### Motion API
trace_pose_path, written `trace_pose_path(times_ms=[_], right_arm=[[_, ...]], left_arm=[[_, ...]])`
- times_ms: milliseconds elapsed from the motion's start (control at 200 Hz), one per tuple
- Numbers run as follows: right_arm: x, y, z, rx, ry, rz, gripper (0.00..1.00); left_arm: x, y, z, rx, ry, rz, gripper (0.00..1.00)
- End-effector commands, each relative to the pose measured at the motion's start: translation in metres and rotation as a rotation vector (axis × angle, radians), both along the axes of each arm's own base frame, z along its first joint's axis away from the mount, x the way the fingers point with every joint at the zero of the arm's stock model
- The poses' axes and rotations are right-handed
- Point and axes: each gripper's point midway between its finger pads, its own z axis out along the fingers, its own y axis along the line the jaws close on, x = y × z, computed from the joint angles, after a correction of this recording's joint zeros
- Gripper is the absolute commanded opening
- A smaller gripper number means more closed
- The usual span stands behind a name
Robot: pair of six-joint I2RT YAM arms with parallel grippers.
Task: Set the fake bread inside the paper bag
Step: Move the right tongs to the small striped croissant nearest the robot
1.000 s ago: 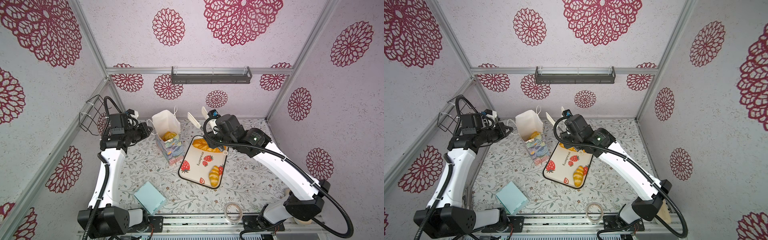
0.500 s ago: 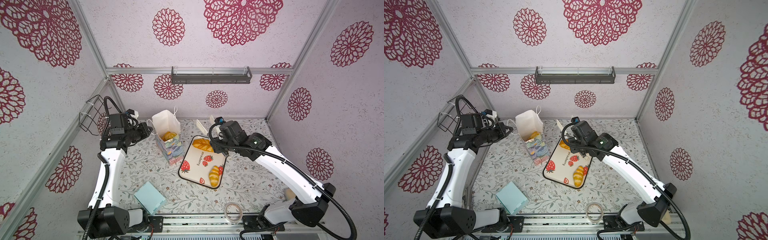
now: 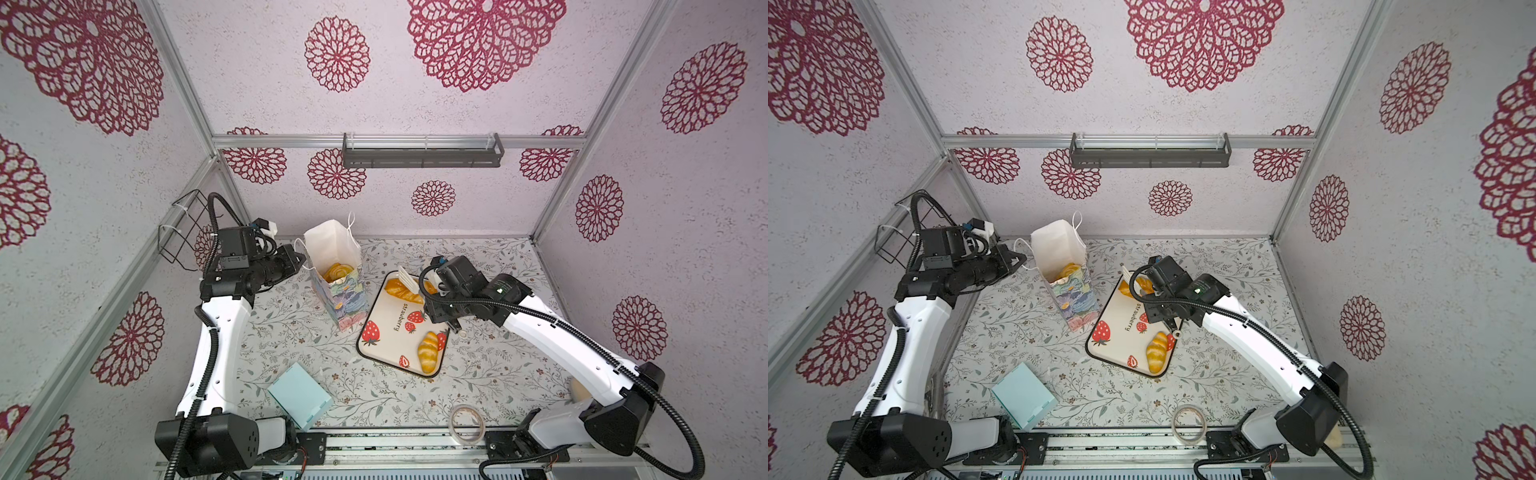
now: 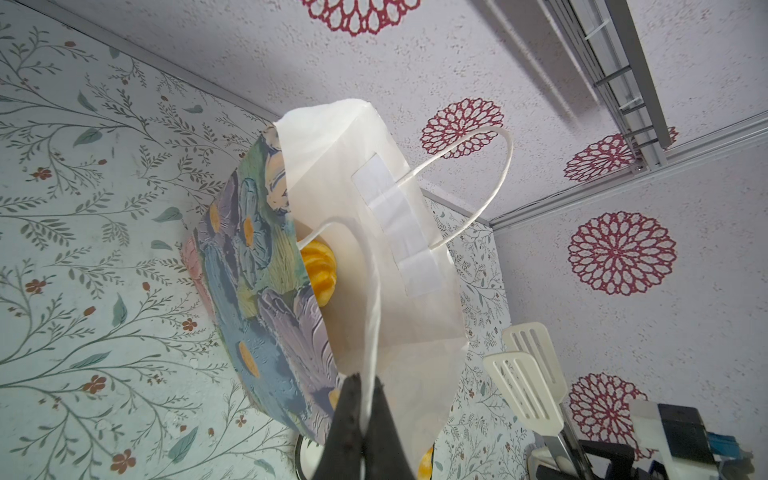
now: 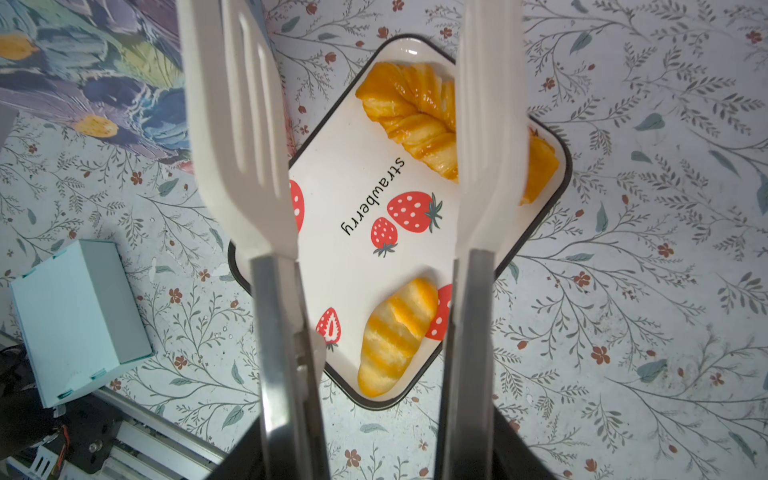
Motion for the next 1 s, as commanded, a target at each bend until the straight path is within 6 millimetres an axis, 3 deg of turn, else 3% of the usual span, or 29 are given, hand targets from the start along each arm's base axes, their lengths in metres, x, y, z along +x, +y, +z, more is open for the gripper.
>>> trace_pose_path(times_ms=[0, 415, 996], right_arm=[[-0.008, -0.005, 0.007, 0.045, 0.016, -0.022, 0.57], [-0.029, -0.005, -0.034, 0.017, 0.171, 0.003, 0.57], [-0.079, -0.026, -0.086, -0.049, 0.412, -0.001, 0.57]], left_arm=[[0.0, 0.001, 0.011, -0.006, -0.037, -0.001, 0.0], [-0.002, -0.001, 0.012, -0.011, -0.04, -0.005, 0.0], [-0.001, -0.003, 0.011, -0.01, -0.036, -0.01, 0.0]])
